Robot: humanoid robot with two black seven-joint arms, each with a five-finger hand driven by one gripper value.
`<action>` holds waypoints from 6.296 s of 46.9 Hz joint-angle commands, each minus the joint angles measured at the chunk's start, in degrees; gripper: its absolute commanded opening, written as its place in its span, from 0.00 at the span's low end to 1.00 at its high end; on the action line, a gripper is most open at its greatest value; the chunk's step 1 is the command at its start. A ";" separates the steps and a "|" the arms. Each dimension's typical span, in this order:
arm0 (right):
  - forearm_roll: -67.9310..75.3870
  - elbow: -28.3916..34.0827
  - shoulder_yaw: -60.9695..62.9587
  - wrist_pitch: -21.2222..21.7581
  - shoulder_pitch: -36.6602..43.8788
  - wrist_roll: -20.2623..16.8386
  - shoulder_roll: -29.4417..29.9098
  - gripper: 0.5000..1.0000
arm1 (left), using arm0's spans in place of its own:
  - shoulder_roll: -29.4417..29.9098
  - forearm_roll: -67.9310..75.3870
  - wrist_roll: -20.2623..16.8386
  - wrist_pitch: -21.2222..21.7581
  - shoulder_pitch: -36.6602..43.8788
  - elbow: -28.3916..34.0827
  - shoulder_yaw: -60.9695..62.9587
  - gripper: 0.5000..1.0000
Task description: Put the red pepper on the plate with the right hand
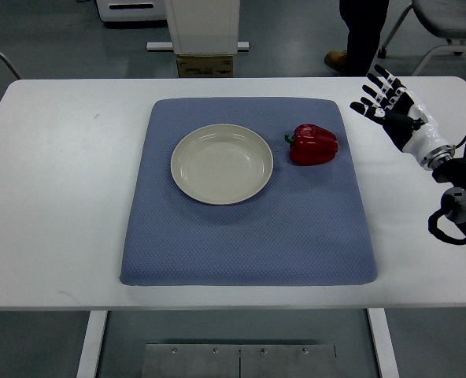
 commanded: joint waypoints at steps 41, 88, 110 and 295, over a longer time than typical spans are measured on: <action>-1.04 -0.54 -2.72 -0.26 3.16 -0.34 0.25 1.00 | 0.00 -0.02 -0.97 -0.18 0.44 0.00 0.33 1.00; -14.94 -0.54 -55.29 -10.10 24.43 4.05 3.76 1.00 | 0.00 -0.02 -0.97 -0.18 0.35 0.00 0.33 1.00; -15.55 -7.56 -58.10 -10.28 24.43 -0.17 9.48 1.00 | 0.00 -0.02 -0.97 -0.18 0.44 0.00 0.33 1.00; -11.33 5.79 -45.64 -16.17 27.07 -1.66 18.35 1.00 | 0.00 -0.02 -0.97 -0.18 0.44 0.00 0.33 1.00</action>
